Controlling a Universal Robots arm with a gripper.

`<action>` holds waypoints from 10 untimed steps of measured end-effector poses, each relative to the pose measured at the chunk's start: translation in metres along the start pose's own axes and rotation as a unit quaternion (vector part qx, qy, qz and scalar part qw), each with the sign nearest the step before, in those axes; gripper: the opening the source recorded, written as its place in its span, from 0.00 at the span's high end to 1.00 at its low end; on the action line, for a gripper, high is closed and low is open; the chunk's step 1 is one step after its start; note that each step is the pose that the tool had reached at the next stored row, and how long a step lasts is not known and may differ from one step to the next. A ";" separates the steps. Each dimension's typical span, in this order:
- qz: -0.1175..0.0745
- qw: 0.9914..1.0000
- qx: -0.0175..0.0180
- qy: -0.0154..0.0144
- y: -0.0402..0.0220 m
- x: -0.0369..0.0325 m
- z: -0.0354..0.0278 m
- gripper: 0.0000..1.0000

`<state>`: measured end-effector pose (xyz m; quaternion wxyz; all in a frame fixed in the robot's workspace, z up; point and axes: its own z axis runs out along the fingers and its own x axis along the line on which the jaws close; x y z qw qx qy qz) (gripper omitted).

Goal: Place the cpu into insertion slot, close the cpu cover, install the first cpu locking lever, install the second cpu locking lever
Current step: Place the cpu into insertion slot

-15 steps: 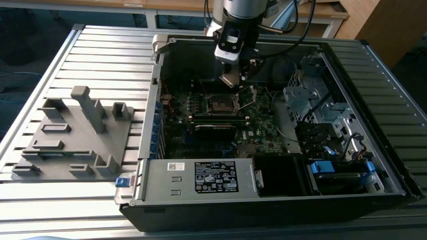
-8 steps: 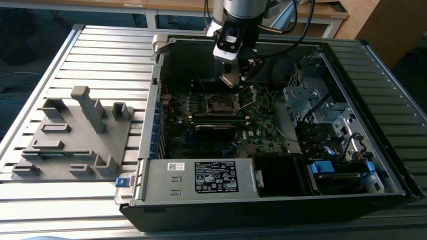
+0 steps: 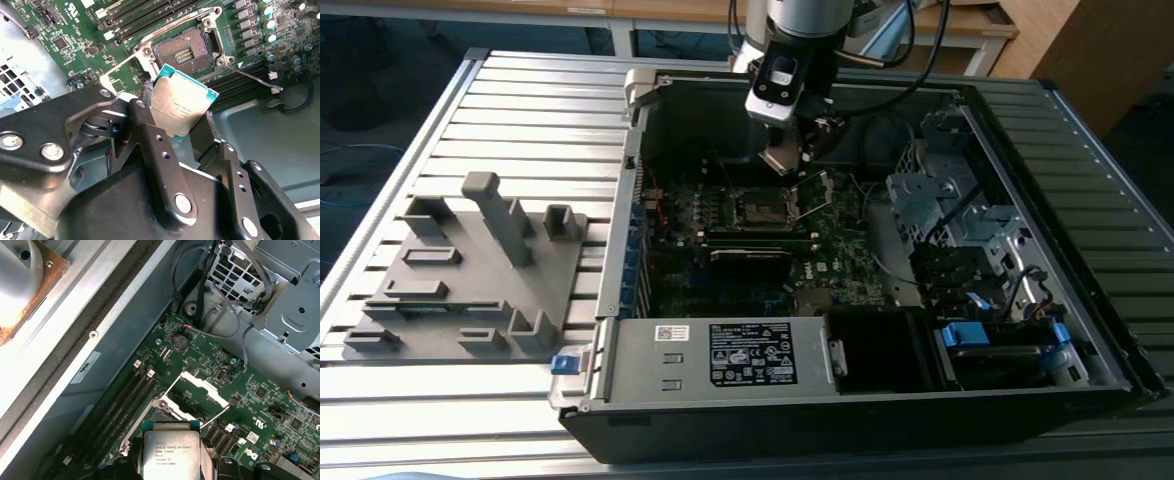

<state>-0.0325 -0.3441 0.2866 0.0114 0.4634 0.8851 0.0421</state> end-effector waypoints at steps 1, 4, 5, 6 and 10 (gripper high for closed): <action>0.000 1.000 0.000 0.000 0.0000 0.0000 0.0000 0.46; 0.006 1.000 0.000 0.000 0.0000 0.0000 0.0001 0.46; 0.010 1.000 0.000 -0.001 0.0000 0.0000 0.0002 0.46; 0.014 1.000 0.000 -0.001 0.0000 0.0000 0.0002 0.46; 0.024 1.000 0.000 -0.002 0.0000 0.0000 0.0003 0.46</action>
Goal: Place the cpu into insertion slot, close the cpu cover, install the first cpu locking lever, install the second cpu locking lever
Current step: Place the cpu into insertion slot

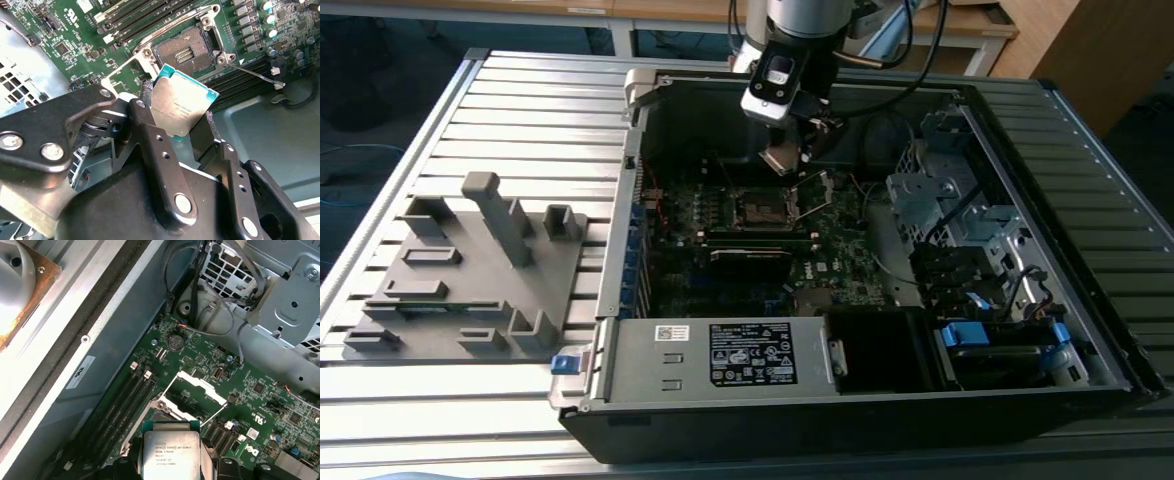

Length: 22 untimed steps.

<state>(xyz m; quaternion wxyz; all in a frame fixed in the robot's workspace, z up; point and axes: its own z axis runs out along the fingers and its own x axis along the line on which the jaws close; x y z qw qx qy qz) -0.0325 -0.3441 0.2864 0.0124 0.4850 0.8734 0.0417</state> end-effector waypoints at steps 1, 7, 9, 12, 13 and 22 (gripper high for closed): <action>0.000 1.000 0.000 0.000 0.0000 0.0000 0.0000 0.46; 0.001 1.000 0.000 0.000 0.0000 0.0000 0.0000 0.46; 0.001 1.000 0.000 0.000 0.0000 0.0000 0.0000 0.46; 0.001 1.000 0.000 0.000 0.0000 0.0000 0.0000 0.46; 0.001 1.000 0.000 0.000 0.0000 0.0000 0.0000 0.46; 0.032 0.999 -0.001 -0.003 0.0000 0.0000 0.0011 0.46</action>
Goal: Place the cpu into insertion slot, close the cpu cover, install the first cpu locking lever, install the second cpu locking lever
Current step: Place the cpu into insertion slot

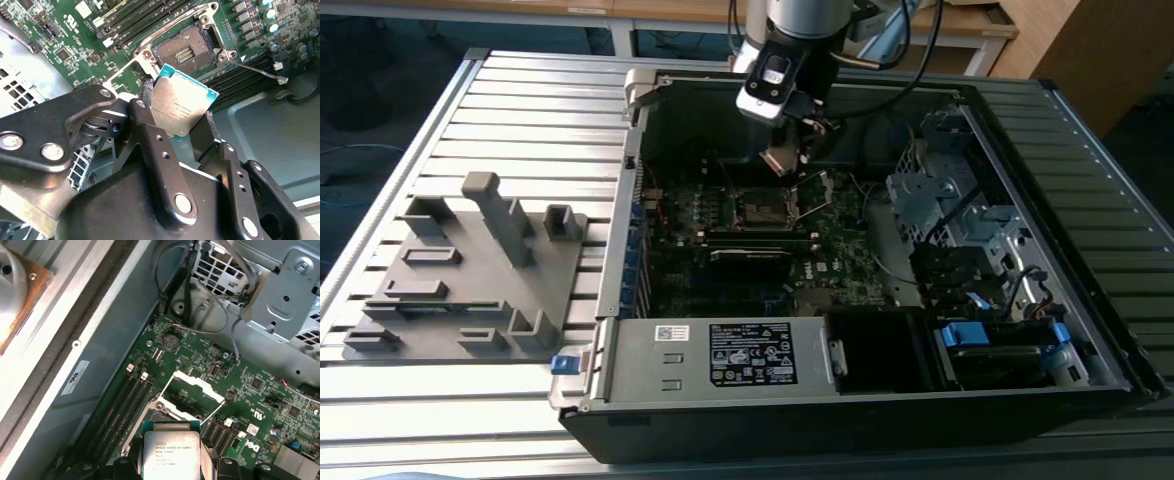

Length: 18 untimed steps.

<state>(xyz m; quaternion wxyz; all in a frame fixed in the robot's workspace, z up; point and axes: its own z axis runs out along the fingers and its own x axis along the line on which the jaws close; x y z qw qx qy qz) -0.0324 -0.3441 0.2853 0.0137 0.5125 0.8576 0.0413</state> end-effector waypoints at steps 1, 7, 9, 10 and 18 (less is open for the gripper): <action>0.004 1.000 0.000 0.000 -0.0001 0.0000 0.0004 0.46; 0.032 0.999 -0.001 -0.003 -0.0004 -0.0001 0.0031 0.46; 0.039 0.999 -0.001 -0.003 -0.0007 0.0001 0.0043 0.46; 0.043 0.999 -0.001 -0.004 -0.0009 0.0001 0.0049 0.46; 0.064 0.998 -0.001 -0.005 -0.0019 0.0004 0.0099 0.46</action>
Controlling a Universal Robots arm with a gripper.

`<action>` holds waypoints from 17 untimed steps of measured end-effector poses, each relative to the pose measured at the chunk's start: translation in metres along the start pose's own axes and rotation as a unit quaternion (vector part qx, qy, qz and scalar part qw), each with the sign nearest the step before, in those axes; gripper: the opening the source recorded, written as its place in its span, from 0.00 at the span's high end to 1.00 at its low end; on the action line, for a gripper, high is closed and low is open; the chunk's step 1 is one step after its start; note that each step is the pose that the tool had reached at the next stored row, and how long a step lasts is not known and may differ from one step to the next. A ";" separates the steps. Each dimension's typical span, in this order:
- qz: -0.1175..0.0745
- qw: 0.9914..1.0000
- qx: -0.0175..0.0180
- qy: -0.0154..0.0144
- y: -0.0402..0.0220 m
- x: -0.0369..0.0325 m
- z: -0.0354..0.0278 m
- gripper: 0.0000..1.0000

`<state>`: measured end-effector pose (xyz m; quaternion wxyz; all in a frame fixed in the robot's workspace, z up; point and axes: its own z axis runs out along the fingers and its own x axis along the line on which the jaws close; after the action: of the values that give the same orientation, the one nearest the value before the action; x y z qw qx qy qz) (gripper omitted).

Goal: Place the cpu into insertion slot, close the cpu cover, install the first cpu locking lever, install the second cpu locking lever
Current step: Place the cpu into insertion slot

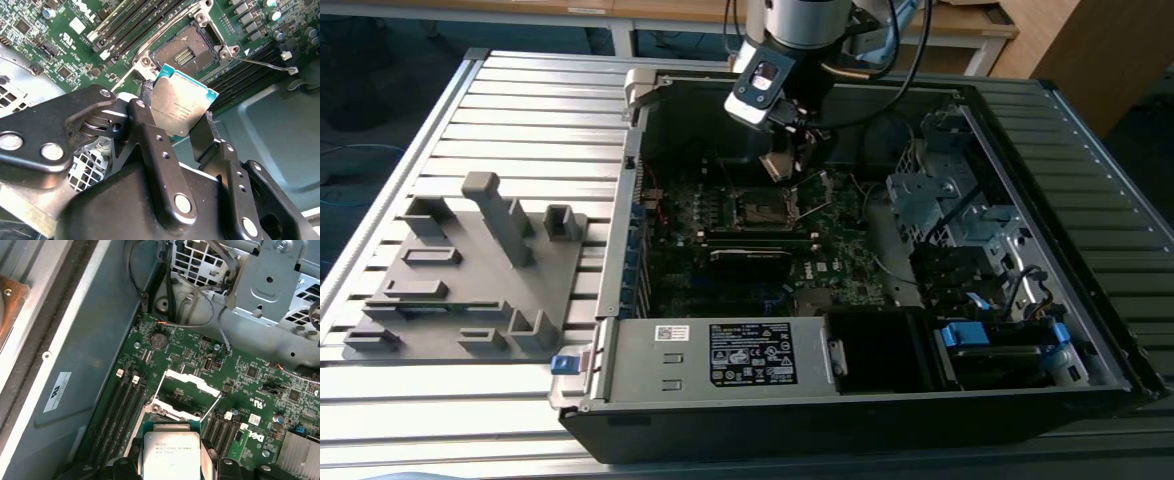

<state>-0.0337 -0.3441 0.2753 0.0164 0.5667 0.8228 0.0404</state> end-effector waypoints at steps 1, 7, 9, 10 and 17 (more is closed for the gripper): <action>0.002 1.000 0.000 0.000 -0.0001 0.0000 0.0005 0.46; 0.016 1.000 0.000 -0.001 -0.0004 0.0000 0.0029 0.46; 0.020 1.000 0.000 -0.002 -0.0004 0.0000 0.0035 0.46; 0.022 1.000 0.000 -0.002 -0.0005 -0.0001 0.0039 0.46; 0.035 0.999 -0.001 -0.003 -0.0006 -0.0001 0.0057 0.46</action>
<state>-0.0338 -0.3441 0.2696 0.0178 0.5954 0.8022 0.0398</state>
